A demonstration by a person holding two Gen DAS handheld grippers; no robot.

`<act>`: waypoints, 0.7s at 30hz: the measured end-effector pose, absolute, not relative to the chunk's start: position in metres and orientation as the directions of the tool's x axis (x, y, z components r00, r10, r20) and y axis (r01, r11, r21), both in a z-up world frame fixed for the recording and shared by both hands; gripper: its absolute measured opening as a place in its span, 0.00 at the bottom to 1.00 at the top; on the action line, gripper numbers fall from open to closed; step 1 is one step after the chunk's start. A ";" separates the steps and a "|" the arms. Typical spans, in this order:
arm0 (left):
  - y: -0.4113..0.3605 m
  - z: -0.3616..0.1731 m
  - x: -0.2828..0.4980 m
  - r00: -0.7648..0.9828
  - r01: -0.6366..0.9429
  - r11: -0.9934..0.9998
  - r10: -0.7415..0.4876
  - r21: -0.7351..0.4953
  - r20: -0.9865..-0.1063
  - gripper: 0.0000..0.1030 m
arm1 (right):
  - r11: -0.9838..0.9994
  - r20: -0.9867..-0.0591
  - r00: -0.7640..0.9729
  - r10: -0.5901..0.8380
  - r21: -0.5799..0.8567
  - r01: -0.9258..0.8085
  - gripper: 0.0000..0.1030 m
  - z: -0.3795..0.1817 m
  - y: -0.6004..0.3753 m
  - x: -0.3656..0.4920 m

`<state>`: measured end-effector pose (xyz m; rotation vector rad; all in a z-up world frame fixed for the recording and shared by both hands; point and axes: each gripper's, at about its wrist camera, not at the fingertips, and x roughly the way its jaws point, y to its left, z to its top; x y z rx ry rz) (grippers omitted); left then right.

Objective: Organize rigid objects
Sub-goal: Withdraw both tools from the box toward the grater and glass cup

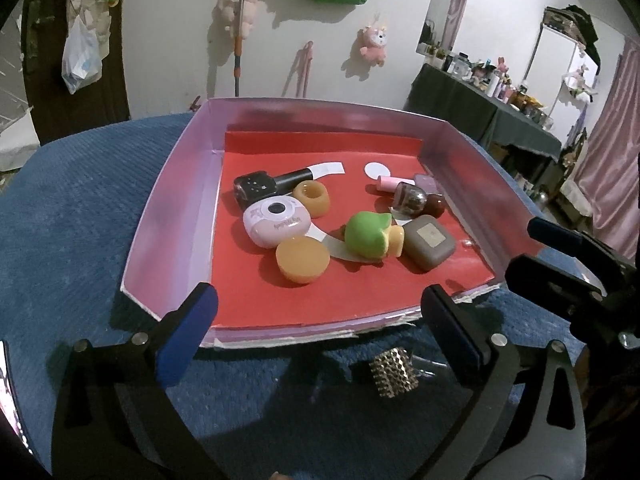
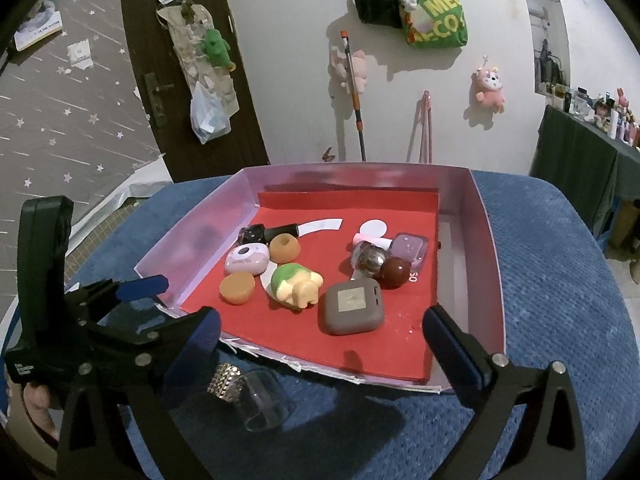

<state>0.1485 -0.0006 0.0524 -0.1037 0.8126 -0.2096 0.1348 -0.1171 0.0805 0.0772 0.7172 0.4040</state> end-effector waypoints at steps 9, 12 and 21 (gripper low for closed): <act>0.003 0.064 0.128 0.715 0.141 0.974 -0.223 -0.176 -0.662 1.00 | 0.920 -0.622 0.679 0.389 0.228 -0.318 1.00 0.086 -0.119 0.123; 0.005 0.067 0.120 0.736 0.128 0.978 -0.203 -0.162 -0.646 1.00 | 0.920 -0.617 0.684 0.390 0.231 -0.316 1.00 0.086 -0.120 0.118; 0.012 0.066 0.103 0.747 0.136 0.966 -0.244 -0.218 -0.618 1.00 | 0.917 -0.551 0.735 0.395 0.186 -0.354 1.00 0.092 -0.121 0.096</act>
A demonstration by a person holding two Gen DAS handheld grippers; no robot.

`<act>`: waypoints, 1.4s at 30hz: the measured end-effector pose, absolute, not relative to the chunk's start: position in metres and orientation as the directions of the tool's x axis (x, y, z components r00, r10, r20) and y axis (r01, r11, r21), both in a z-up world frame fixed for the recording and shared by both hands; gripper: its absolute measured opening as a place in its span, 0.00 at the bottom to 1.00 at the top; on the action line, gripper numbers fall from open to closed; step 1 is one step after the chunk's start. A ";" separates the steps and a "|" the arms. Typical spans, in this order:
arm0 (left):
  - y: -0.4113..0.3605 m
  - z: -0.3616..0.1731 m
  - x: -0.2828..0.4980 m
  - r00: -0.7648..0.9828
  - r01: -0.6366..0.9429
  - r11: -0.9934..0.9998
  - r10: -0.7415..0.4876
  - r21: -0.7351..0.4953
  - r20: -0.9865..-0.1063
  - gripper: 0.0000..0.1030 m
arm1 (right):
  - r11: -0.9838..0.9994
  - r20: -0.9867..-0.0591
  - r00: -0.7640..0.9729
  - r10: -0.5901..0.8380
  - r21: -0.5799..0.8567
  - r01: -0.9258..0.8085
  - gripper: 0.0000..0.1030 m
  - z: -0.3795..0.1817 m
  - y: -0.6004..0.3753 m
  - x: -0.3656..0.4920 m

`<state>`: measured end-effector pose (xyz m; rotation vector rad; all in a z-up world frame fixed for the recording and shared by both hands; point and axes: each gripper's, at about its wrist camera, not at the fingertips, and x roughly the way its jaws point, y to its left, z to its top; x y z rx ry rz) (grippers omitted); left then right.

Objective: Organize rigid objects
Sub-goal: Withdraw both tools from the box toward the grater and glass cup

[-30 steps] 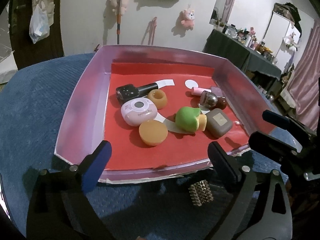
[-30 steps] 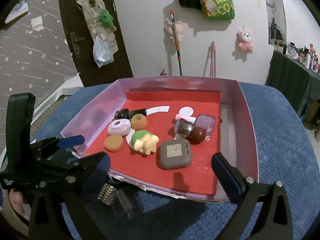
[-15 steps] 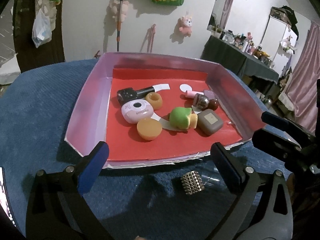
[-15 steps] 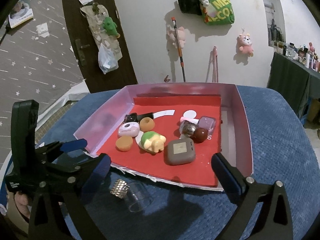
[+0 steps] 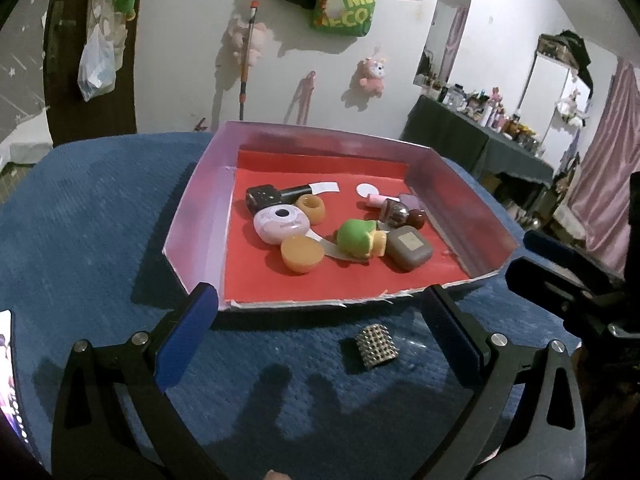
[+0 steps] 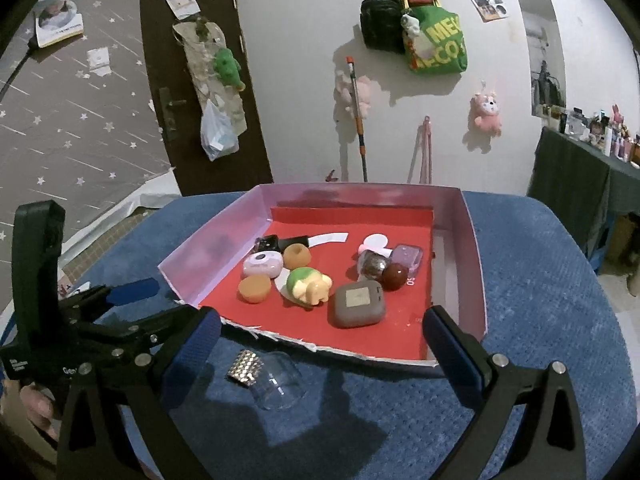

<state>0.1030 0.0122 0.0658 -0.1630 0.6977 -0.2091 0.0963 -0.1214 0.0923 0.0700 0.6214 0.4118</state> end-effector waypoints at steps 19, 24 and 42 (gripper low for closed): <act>0.014 0.047 0.087 0.703 0.145 0.972 -0.231 -0.183 -0.673 1.00 | 0.911 -0.581 0.707 0.404 0.191 -0.365 1.00 0.077 -0.120 0.076; 0.013 0.036 0.089 0.666 0.138 0.976 -0.218 -0.170 -0.714 1.00 | 0.910 -0.600 0.690 0.404 0.189 -0.368 1.00 0.066 -0.117 0.075; -0.007 0.023 0.104 0.627 0.187 0.972 -0.231 -0.144 -0.744 1.00 | 0.906 -0.670 0.617 0.413 0.232 -0.354 0.82 0.044 -0.114 0.090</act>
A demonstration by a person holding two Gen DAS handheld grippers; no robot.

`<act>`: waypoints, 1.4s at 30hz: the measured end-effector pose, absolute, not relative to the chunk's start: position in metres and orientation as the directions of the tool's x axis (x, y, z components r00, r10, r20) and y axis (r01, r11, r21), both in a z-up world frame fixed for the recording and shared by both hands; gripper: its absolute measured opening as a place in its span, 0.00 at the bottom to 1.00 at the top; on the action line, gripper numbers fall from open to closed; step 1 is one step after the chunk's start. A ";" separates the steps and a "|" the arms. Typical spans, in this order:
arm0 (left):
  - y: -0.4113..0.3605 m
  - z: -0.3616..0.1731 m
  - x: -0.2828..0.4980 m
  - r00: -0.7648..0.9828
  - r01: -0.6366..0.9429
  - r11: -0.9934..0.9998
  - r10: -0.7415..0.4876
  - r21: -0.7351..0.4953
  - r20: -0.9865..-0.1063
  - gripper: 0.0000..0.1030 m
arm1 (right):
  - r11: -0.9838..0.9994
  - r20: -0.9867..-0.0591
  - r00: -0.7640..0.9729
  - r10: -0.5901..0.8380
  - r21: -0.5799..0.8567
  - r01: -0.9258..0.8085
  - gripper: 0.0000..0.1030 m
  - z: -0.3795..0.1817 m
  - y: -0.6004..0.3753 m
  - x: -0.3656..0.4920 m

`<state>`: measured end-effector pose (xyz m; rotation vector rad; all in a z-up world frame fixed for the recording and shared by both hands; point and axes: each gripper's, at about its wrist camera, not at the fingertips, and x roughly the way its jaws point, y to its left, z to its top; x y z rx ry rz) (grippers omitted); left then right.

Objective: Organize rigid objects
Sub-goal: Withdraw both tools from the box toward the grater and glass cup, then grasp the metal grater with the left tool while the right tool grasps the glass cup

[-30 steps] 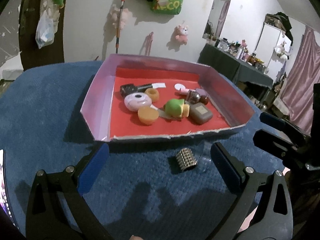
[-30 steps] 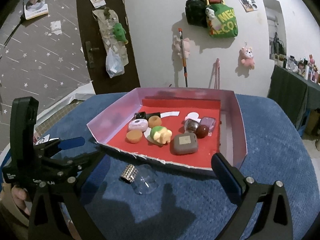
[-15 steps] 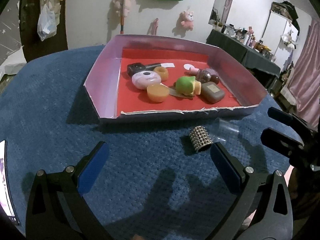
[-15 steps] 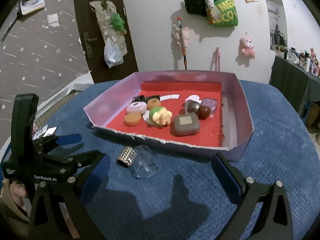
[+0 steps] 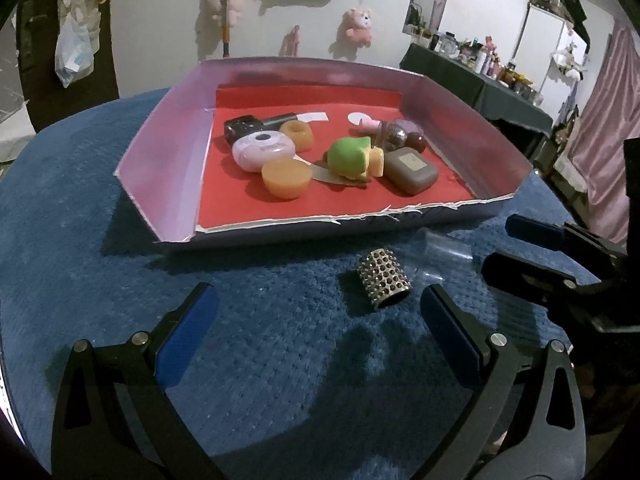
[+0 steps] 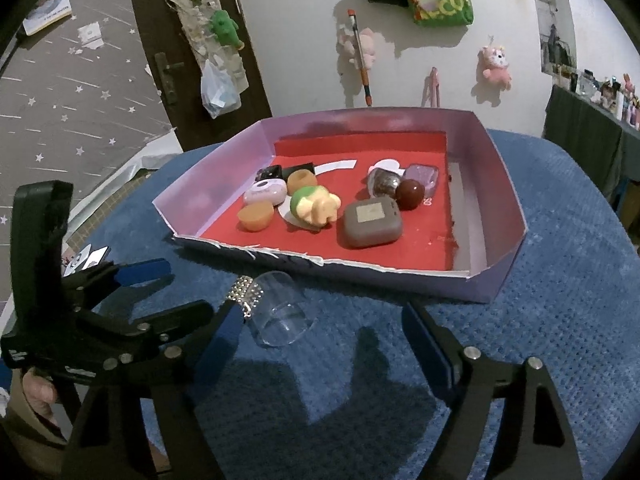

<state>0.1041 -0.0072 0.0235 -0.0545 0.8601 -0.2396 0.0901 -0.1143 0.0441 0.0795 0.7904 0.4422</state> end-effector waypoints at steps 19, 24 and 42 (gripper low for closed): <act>0.004 0.019 0.115 0.621 0.107 0.987 -0.158 -0.116 -0.768 1.00 | 0.902 -0.688 0.594 0.417 0.235 -0.361 0.82 0.036 -0.114 0.099; 0.015 0.018 0.113 0.622 0.113 0.982 -0.191 -0.154 -0.759 0.99 | 0.894 -0.700 0.575 0.423 0.220 -0.390 0.82 0.032 -0.099 0.104; -0.017 0.012 0.123 0.588 0.209 0.974 -0.196 -0.086 -0.784 0.56 | 0.850 -0.713 0.493 0.498 0.289 -0.441 0.51 0.020 -0.086 0.121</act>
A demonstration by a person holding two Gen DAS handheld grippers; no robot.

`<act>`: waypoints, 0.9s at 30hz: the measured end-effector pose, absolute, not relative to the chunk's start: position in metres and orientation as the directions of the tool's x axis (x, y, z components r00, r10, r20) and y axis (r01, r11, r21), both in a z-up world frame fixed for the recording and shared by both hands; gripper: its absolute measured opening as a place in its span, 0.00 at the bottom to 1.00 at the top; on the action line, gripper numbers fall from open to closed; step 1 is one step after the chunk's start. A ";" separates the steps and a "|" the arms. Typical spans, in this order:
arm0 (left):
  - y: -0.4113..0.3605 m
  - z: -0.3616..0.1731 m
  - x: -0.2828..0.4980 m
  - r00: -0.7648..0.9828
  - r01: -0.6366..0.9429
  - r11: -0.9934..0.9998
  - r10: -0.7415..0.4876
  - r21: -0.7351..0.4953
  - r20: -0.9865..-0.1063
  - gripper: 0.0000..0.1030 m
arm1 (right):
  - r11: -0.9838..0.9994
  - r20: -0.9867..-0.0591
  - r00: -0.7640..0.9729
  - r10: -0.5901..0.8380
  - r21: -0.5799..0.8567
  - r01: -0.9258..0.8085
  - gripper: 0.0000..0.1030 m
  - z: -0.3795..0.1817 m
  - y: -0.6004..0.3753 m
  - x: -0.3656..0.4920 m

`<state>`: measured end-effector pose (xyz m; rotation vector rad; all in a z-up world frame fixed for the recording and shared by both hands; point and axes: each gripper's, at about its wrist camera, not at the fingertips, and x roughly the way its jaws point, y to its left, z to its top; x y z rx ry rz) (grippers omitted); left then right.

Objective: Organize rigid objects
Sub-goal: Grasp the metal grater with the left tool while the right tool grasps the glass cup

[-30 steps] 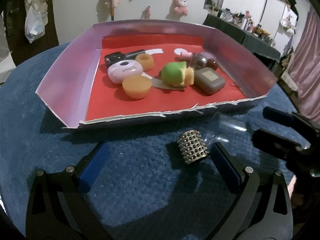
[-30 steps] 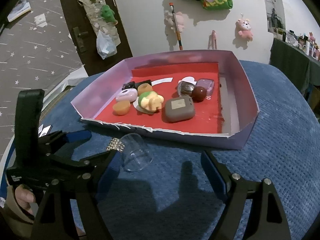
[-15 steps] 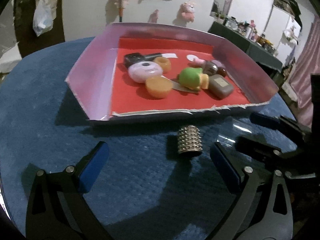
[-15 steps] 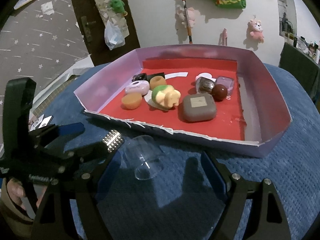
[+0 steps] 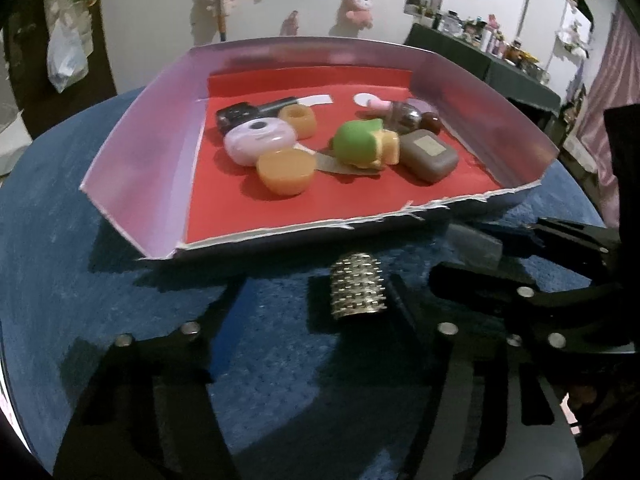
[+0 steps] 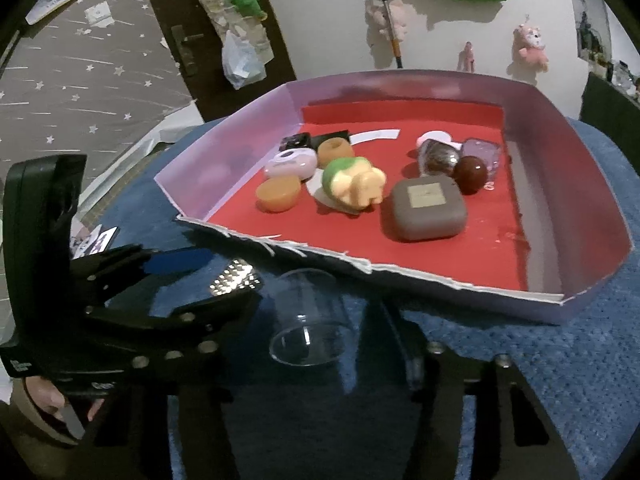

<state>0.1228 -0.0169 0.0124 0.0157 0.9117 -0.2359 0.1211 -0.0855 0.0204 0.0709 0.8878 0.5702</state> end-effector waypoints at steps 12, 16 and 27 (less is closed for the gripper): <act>-0.023 0.014 0.120 0.588 0.232 0.969 -0.212 -0.088 -0.781 0.30 | 0.836 -0.714 0.464 0.525 0.328 -0.440 0.42 0.019 -0.088 0.117; -0.028 0.015 0.117 0.591 0.246 0.966 -0.212 -0.077 -0.779 0.23 | 0.837 -0.711 0.467 0.525 0.331 -0.437 0.41 0.020 -0.091 0.115; -0.021 0.020 0.105 0.597 0.242 0.965 -0.232 -0.104 -0.768 0.23 | 0.833 -0.700 0.468 0.539 0.363 -0.417 0.41 0.026 -0.099 0.105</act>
